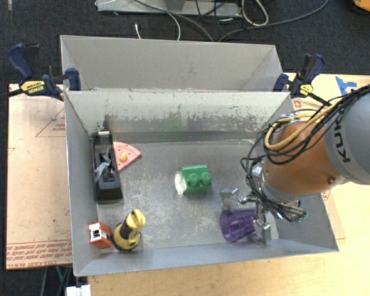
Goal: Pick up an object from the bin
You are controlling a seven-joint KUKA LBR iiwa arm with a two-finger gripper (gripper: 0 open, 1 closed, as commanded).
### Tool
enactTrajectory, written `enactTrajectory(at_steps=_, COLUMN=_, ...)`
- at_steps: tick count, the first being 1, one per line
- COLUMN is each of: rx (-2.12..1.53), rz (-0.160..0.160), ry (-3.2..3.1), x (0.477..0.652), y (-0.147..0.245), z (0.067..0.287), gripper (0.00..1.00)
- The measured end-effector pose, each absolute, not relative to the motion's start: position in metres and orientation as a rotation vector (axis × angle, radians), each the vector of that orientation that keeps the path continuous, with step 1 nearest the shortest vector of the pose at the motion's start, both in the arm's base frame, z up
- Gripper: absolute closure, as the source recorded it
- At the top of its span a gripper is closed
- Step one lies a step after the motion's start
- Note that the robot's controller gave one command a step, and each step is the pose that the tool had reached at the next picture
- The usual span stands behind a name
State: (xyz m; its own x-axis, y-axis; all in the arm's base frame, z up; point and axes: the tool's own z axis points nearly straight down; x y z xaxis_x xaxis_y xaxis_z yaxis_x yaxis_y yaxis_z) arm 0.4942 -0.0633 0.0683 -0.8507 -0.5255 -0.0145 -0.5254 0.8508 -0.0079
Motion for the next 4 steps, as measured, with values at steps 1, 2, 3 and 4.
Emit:
enactTrajectory(at_steps=1, rx=-0.928, rz=-0.002, ry=2.987, x=0.497, y=-0.052, z=0.071, gripper=1.00)
enactTrajectory(at_steps=2, rx=-0.929, rz=-0.002, ry=2.986, x=0.497, y=-0.051, z=0.071, gripper=1.00)
enactTrajectory(at_steps=3, rx=-0.929, rz=0.002, ry=2.989, x=0.496, y=-0.051, z=0.086, gripper=1.00)
enactTrajectory(at_steps=4, rx=-0.929, rz=0.001, ry=2.988, x=0.496, y=-0.051, z=0.105, gripper=1.00)
